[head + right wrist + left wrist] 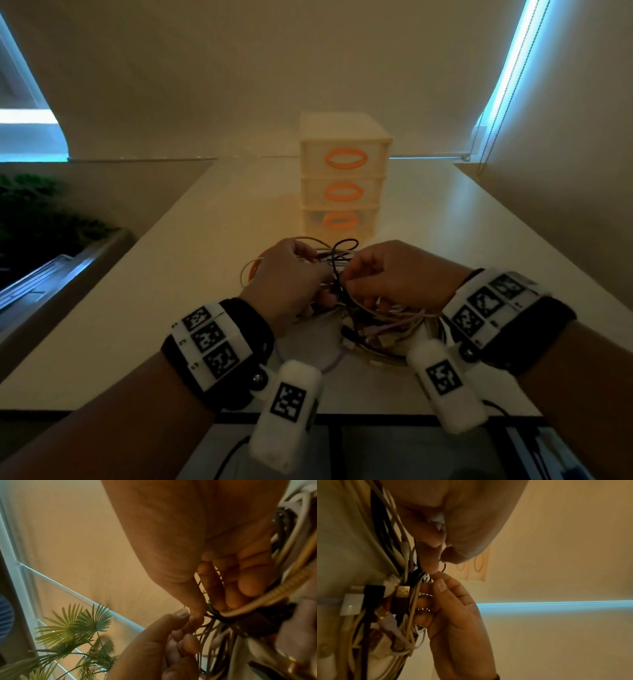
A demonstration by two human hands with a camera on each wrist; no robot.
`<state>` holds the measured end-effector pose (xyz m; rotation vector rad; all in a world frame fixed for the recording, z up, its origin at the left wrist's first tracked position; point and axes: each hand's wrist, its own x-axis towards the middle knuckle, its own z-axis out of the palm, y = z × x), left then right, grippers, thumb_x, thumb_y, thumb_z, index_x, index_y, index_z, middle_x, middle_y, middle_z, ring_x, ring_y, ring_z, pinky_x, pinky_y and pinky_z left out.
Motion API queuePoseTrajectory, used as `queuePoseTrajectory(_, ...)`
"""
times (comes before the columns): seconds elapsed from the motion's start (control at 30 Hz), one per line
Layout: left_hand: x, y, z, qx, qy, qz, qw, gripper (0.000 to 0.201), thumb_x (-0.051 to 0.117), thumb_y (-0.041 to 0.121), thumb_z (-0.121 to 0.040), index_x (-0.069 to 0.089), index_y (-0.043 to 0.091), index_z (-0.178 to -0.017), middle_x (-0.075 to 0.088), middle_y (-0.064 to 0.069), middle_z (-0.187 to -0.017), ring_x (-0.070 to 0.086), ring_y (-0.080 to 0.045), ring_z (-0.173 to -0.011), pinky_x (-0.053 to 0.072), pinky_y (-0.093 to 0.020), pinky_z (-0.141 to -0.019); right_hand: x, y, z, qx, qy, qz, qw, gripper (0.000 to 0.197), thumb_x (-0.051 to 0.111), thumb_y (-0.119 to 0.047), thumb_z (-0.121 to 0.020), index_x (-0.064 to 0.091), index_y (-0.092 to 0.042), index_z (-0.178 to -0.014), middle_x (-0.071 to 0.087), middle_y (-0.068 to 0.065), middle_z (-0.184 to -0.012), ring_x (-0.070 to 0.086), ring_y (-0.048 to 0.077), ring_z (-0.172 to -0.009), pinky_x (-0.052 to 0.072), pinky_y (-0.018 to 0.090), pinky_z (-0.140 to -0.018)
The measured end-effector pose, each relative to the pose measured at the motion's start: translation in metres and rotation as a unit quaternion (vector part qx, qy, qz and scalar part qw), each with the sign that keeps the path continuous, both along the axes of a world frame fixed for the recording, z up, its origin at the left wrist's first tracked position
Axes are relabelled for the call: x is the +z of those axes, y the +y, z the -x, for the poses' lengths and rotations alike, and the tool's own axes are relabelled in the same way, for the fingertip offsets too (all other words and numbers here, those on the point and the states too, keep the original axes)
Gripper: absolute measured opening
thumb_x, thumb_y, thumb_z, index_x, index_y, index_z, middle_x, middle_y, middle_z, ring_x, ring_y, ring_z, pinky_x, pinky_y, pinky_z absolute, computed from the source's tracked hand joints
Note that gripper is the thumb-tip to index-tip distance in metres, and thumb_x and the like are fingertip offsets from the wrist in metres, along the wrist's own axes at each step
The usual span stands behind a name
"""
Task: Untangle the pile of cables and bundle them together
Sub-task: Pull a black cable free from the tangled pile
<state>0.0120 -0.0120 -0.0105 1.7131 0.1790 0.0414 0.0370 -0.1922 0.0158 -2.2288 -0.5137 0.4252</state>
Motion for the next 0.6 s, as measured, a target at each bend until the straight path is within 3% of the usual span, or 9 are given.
queuePoseTrajectory(0.13, 0.0, -0.008, 0.0, -0.02, 0.024, -0.034, 0.999, 0.032, 0.08, 0.022, -0.088, 0.059, 0.01, -0.107, 0.075, -0.011, -0.085, 0.065, -0.014, -0.05, 0.037, -0.019, -0.035, -0.006, 0.002, -0.003, -0.015, -0.005, 0.0, 1.0, 0.009, 0.07, -0.02, -0.09, 0.07, -0.019, -0.099, 0.075, 0.011, -0.086, 0.069, 0.017, -0.071, 0.058, 0.03, -0.066)
queuePoseTrajectory(0.23, -0.002, -0.008, -0.004, -0.016, 0.041, -0.029, 0.999, 0.027, 0.077, 0.017, -0.09, 0.062, 0.007, -0.111, 0.072, -0.012, -0.083, 0.061, -0.011, -0.046, 0.038, -0.02, -0.036, -0.006, 0.002, -0.004, -0.018, -0.001, -0.01, 1.0, 0.008, 0.07, -0.021, -0.09, 0.07, -0.017, -0.097, 0.075, 0.011, -0.086, 0.068, 0.018, -0.071, 0.058, 0.031, -0.067)
queuePoseTrajectory(0.33, -0.003, -0.009, -0.007, -0.011, 0.052, -0.002, 0.999, 0.026, 0.078, 0.011, -0.088, 0.066, 0.002, -0.11, 0.07, -0.011, -0.074, 0.059, -0.015, -0.045, 0.059, -0.04, -0.048, -0.007, 0.002, -0.004, -0.019, -0.009, -0.016, 1.0, 0.01, 0.071, -0.02, -0.089, 0.069, -0.015, -0.096, 0.074, 0.01, -0.084, 0.067, 0.016, -0.069, 0.056, 0.027, -0.063)
queuePoseTrajectory(0.37, -0.001, -0.008, -0.006, -0.011, 0.056, 0.003, 0.998, 0.022, 0.076, 0.009, -0.089, 0.067, 0.001, -0.108, 0.068, -0.01, -0.069, 0.056, -0.014, -0.042, 0.059, -0.039, -0.048, -0.007, 0.001, -0.003, -0.019, -0.012, -0.018, 1.0, 0.01, 0.072, -0.02, -0.088, 0.069, -0.015, -0.095, 0.073, 0.01, -0.082, 0.066, 0.016, -0.068, 0.056, 0.027, -0.063)
queuePoseTrajectory(0.43, 0.004, -0.008, -0.004, -0.02, 0.066, -0.006, 0.998, 0.016, 0.07, 0.008, -0.092, 0.068, 0.001, -0.107, 0.065, -0.006, -0.064, 0.052, -0.01, -0.037, 0.042, -0.022, -0.036, -0.007, 0.0, -0.004, -0.016, -0.022, -0.021, 0.999, 0.01, 0.074, -0.021, -0.086, 0.069, -0.015, -0.093, 0.072, 0.007, -0.077, 0.065, 0.015, -0.065, 0.055, 0.028, -0.063)
queuePoseTrajectory(0.47, 0.006, -0.007, -0.002, -0.027, 0.069, -0.013, 0.997, 0.016, 0.069, 0.01, -0.093, 0.069, 0.003, -0.106, 0.066, -0.005, -0.064, 0.053, -0.009, -0.038, 0.035, -0.019, -0.035, -0.007, 0.0, -0.004, -0.016, -0.029, -0.021, 0.999, 0.011, 0.074, -0.022, -0.086, 0.069, -0.015, -0.092, 0.072, 0.005, -0.076, 0.064, 0.014, -0.064, 0.054, 0.027, -0.062)
queuePoseTrajectory(0.53, 0.008, -0.006, 0.0, -0.049, 0.073, -0.013, 0.996, 0.023, 0.075, 0.021, -0.09, 0.069, 0.006, -0.108, 0.074, -0.006, -0.075, 0.059, -0.01, -0.046, 0.035, -0.021, -0.04, -0.005, 0.001, -0.003, -0.01, -0.047, -0.015, 0.999, 0.012, 0.075, -0.022, -0.085, 0.071, -0.015, -0.094, 0.072, 0.002, -0.077, 0.064, 0.012, -0.063, 0.054, 0.027, -0.062)
queuePoseTrajectory(0.6, 0.009, -0.007, 0.002, -0.068, 0.066, -0.011, 0.995, 0.036, 0.082, 0.034, -0.086, 0.071, 0.008, -0.107, 0.077, -0.008, -0.083, 0.059, -0.014, -0.051, 0.036, -0.023, -0.043, -0.002, 0.003, -0.002, -0.001, -0.075, 0.005, 0.997, 0.015, 0.075, -0.023, -0.084, 0.071, -0.013, -0.096, 0.073, 0.007, -0.082, 0.067, 0.017, -0.068, 0.056, 0.034, -0.066)
